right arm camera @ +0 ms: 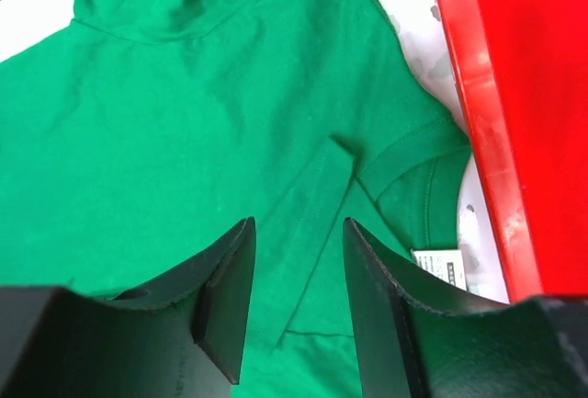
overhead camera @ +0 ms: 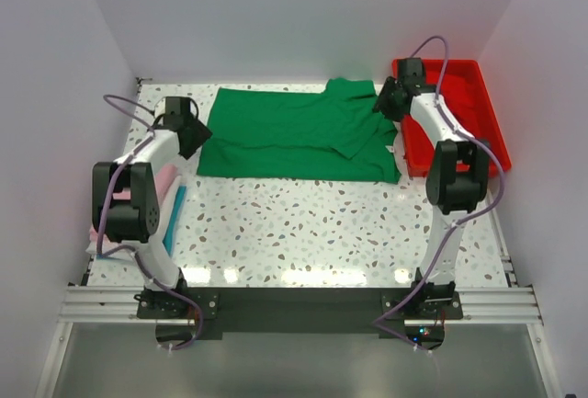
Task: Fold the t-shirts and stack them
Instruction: Fold the tshirt
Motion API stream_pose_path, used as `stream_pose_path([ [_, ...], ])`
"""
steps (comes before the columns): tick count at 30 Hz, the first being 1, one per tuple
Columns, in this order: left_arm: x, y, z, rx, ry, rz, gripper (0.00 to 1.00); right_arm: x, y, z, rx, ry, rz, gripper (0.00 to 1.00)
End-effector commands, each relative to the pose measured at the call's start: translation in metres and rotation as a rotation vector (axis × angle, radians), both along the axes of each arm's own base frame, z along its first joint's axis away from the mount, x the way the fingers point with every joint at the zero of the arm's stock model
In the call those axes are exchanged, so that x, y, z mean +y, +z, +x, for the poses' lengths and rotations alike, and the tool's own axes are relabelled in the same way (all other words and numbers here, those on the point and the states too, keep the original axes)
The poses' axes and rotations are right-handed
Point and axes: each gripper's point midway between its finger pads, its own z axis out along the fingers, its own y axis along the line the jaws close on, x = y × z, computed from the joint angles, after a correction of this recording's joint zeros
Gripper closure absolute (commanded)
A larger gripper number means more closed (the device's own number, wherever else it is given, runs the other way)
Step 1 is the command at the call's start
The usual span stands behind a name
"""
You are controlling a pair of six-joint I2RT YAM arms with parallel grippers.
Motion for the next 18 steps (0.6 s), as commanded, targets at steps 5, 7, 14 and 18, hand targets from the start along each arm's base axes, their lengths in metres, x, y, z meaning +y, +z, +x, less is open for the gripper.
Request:
stream_pose_path([
  [5,0.004,0.011,-0.049,-0.001,0.133,0.079,0.44,0.042,0.019,-0.053,-0.05,0.084,0.01,0.55],
  [7,-0.001,0.004,-0.056,0.011,0.127,0.092,0.45,0.059,0.005,-0.067,-0.031,0.107,-0.006,0.56],
  [14,-0.002,-0.017,-0.069,0.068,0.124,0.116,0.46,0.087,-0.035,-0.072,0.028,0.132,-0.007,0.58],
  [18,0.002,-0.026,-0.077,0.092,0.134,0.132,0.47,0.092,-0.05,-0.075,0.052,0.132,-0.016,0.59],
])
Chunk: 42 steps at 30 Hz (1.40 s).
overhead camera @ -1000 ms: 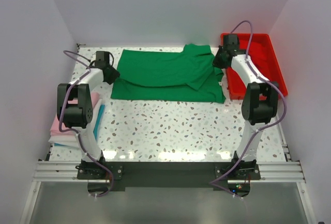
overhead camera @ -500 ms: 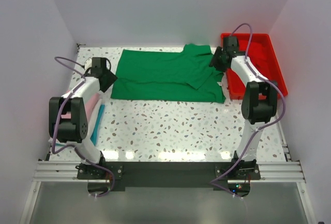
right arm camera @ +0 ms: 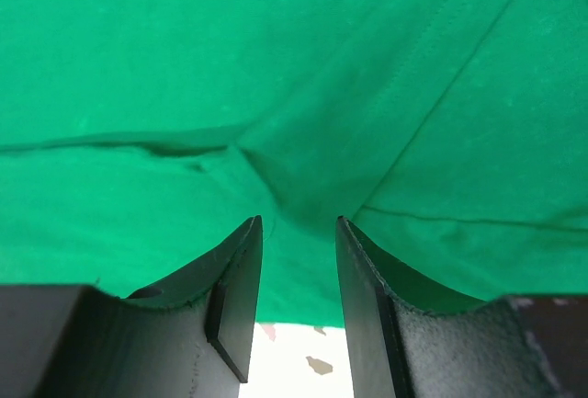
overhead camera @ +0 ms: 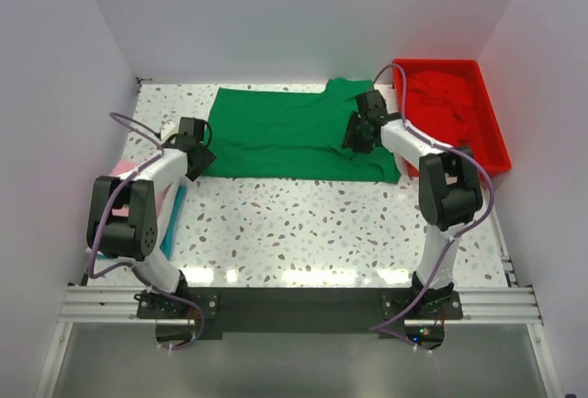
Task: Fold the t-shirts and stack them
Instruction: Fold the tshirt
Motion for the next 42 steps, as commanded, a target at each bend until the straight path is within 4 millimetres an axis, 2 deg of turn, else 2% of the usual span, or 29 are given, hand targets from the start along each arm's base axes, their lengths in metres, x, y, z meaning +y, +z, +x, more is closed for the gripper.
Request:
stream_pose_path([
  [1,0.01,-0.006,-0.005,0.013,0.045,0.037,0.47,-0.003,-0.004,0.01,-0.039,-0.049,-0.006,0.59],
  [10,0.012,-0.016,-0.009,0.038,0.047,0.052,0.48,-0.001,-0.016,0.006,-0.022,-0.056,-0.007,0.56],
  [22,0.012,-0.019,-0.01,0.046,0.046,0.051,0.49,0.006,-0.028,0.008,-0.013,-0.065,0.002,0.58],
  [24,0.012,-0.019,-0.01,0.044,0.046,0.051,0.49,0.006,-0.028,0.009,-0.015,-0.066,0.001,0.65],
  [25,0.011,-0.02,-0.01,0.045,0.045,0.048,0.49,0.006,-0.027,0.01,-0.017,-0.068,0.002,0.74],
  [27,0.011,-0.02,-0.01,0.046,0.044,0.049,0.49,0.007,-0.024,0.013,-0.026,-0.073,0.004,0.82],
  [28,0.011,-0.019,-0.01,0.045,0.045,0.048,0.5,0.007,-0.023,0.013,-0.029,-0.075,0.005,0.9],
  [31,0.011,-0.02,-0.011,0.048,0.042,0.048,0.5,0.008,-0.017,0.019,-0.044,-0.072,0.006,1.0],
  [38,0.01,-0.022,-0.011,0.049,0.037,0.043,0.53,0.015,-0.01,0.037,-0.063,-0.057,0.011,1.0],
  [42,0.009,-0.021,-0.01,0.045,0.033,0.036,0.54,0.018,0.004,0.053,-0.1,-0.052,0.012,1.0],
])
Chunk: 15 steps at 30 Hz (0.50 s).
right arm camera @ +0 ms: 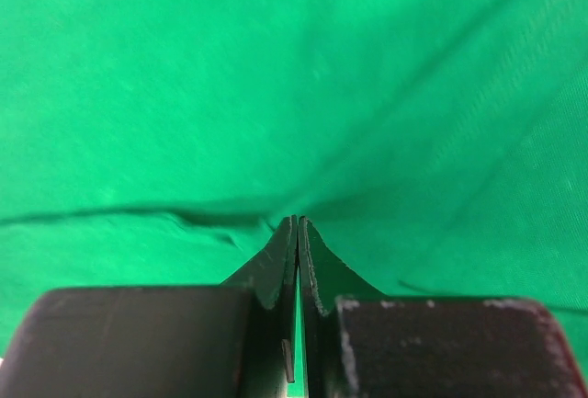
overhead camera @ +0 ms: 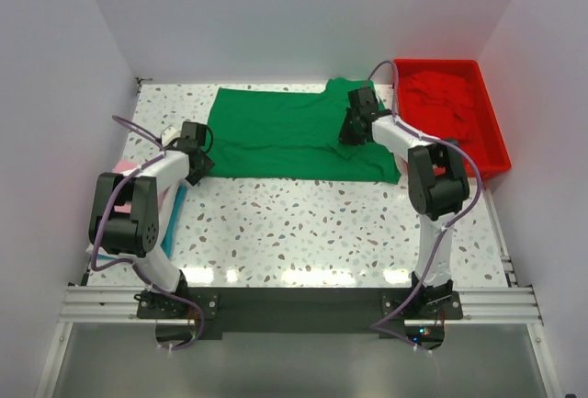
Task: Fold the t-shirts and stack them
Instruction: Fold the tshirt
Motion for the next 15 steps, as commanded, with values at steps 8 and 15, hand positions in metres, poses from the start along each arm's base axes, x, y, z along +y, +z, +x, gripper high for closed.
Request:
stream_pose_path([
  [8,0.0,-0.003,0.003,-0.006,0.005,0.0,0.56,0.009,0.035,0.041,-0.093,0.013,-0.027,1.0],
  [15,-0.001,-0.007,0.003,-0.001,0.002,-0.006,0.56,-0.008,0.035,0.004,-0.088,-0.003,-0.054,0.81],
])
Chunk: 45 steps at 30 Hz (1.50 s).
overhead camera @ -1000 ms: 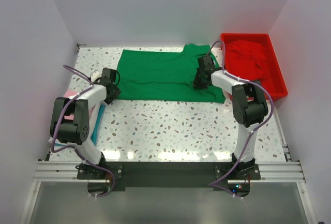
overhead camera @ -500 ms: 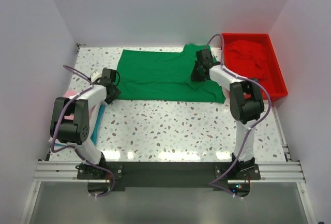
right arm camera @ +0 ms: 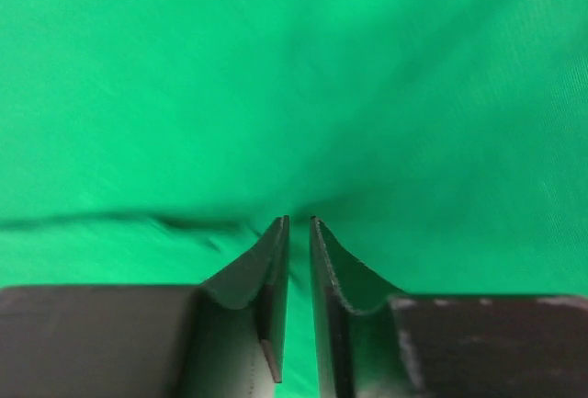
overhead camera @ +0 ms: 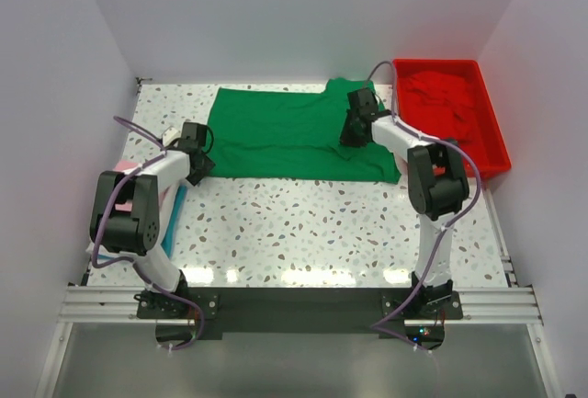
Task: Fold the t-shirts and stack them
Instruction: Fold the tshirt
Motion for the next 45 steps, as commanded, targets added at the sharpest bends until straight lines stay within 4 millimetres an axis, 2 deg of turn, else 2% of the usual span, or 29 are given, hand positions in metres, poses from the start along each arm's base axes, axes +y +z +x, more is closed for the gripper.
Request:
stream_pose_path([
  [1,0.0,-0.004,0.003,-0.006,0.006,-0.002,0.56,-0.009,0.028,-0.013,-0.063,-0.01,-0.021,0.79],
  [5,-0.001,-0.005,0.003,-0.006,0.003,-0.004,0.56,-0.018,0.023,-0.033,-0.053,-0.011,-0.039,0.66],
  [10,-0.001,-0.005,0.003,-0.01,0.003,-0.006,0.56,-0.019,0.013,-0.039,-0.037,-0.007,-0.04,0.63],
  [28,0.003,-0.007,0.001,0.002,0.007,0.001,0.56,0.003,-0.014,-0.04,0.005,0.017,0.003,0.63],
  [39,0.004,-0.009,0.0,0.006,0.01,0.001,0.56,-0.002,-0.021,-0.043,0.014,0.004,-0.016,0.63],
  [42,0.004,-0.009,0.0,0.008,0.01,0.004,0.56,-0.005,-0.021,-0.044,0.012,-0.002,-0.029,0.65],
  [45,0.004,-0.009,0.001,0.007,0.008,0.002,0.56,-0.005,-0.022,-0.042,0.016,-0.002,-0.03,0.74],
])
